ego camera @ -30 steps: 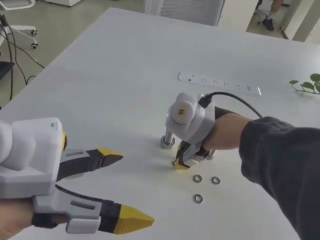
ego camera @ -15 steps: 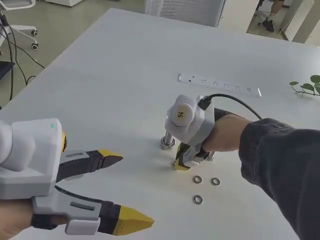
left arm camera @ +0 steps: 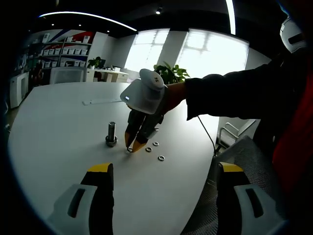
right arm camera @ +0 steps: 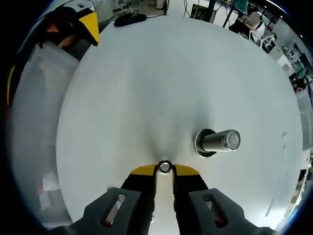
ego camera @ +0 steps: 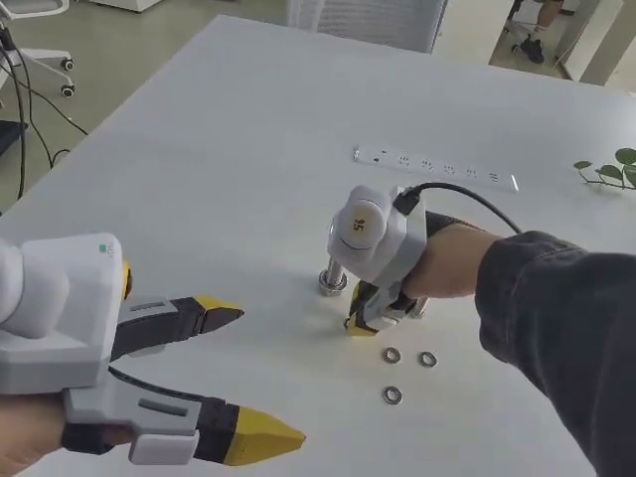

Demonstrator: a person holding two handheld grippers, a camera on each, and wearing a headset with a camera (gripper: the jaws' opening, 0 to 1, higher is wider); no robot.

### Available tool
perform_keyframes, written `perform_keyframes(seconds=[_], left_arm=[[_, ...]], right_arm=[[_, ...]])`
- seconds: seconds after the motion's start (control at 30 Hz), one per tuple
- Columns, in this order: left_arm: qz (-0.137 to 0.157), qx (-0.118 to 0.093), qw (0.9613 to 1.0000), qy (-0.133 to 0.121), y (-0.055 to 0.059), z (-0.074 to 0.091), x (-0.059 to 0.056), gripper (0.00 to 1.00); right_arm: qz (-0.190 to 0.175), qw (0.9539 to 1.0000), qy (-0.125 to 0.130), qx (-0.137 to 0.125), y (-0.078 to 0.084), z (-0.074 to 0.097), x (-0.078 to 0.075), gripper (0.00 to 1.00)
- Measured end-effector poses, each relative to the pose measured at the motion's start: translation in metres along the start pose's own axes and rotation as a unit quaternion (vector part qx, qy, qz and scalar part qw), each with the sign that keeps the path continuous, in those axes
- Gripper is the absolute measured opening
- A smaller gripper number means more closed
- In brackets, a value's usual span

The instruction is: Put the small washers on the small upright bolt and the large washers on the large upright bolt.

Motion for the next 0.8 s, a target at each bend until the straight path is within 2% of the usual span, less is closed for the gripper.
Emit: perform_keyframes(seconds=[0.37,0.8], left_arm=[[-0.002,0.000,1.0000,0.001,-0.001,-0.001,0.000,0.87],[-0.007,0.001,1.0000,0.005,-0.004,-0.004,-0.002,0.87]], right_arm=[[-0.001,1.0000,-0.004,0.006,0.003,0.002,0.003,0.14],[-0.009,0.9999,-0.001,0.007,0.010,0.016,0.007,0.13]])
Point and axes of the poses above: the centre of the closed fingertips' face, and the gripper's own axes: z roughly backward along the fingers, x roughly to its left, y roughly out of its underside, the point moved 7 cm from there along z, roughly backward along the fingers, and after that the axes turned 11 degrees about z, right-handed, at the moved point
